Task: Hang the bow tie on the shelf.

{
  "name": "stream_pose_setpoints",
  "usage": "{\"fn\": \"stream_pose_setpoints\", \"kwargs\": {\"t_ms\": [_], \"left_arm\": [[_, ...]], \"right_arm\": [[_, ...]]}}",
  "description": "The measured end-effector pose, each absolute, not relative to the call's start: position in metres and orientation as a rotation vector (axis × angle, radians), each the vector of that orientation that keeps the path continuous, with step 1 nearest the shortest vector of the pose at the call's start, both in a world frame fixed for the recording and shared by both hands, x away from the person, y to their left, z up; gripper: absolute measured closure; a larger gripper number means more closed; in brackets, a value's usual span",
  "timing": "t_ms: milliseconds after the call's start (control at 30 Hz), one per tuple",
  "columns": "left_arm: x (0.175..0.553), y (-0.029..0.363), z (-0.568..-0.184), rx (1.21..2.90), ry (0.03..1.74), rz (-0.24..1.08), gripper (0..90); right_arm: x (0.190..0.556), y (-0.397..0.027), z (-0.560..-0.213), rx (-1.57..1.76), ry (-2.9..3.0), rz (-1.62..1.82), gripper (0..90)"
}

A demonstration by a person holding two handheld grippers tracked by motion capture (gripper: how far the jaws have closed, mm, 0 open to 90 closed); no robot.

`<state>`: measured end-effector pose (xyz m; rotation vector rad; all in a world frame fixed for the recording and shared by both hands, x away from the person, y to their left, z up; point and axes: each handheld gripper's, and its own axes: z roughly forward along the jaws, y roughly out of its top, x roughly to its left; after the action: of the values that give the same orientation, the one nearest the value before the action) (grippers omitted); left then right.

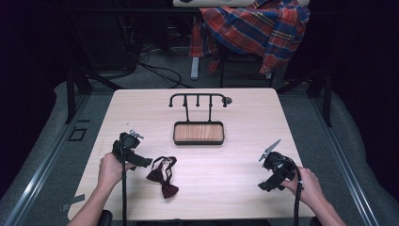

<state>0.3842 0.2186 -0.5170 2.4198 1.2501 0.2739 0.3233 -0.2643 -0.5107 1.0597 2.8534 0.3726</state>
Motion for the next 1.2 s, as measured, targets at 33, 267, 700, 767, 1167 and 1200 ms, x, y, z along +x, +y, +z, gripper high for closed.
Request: {"fn": "stream_pose_setpoints", "kwargs": {"t_ms": [33, 267, 700, 767, 1167, 1200], "left_arm": [[0.384, 0.218, -0.517, 2.419, 1.251, 0.274, 0.2], [0.385, 0.217, -0.519, 2.429, 1.245, 0.278, 0.2], [0.383, 0.215, -0.517, 2.386, 1.24, 0.28, 0.2], [0.383, 0.212, -0.518, 2.39, 1.234, 0.283, 0.2], [0.382, 0.206, -0.518, 2.406, 1.217, 0.292, 0.2], [0.382, 0.206, -0.518, 2.412, 1.215, 0.289, 0.2]], "right_arm": [[0.323, -0.264, -0.512, 1.066, 2.851, 0.384, 13.5], [0.324, -0.264, -0.51, 1.046, 2.853, 0.366, 13.6], [0.325, -0.263, -0.511, 1.035, 2.859, 0.349, 13.6], [0.325, -0.262, -0.511, 1.034, 2.86, 0.35, 13.6], [0.324, -0.26, -0.511, 1.038, 2.871, 0.368, 13.7], [0.324, -0.26, -0.511, 1.037, 2.872, 0.367, 13.7]]}}
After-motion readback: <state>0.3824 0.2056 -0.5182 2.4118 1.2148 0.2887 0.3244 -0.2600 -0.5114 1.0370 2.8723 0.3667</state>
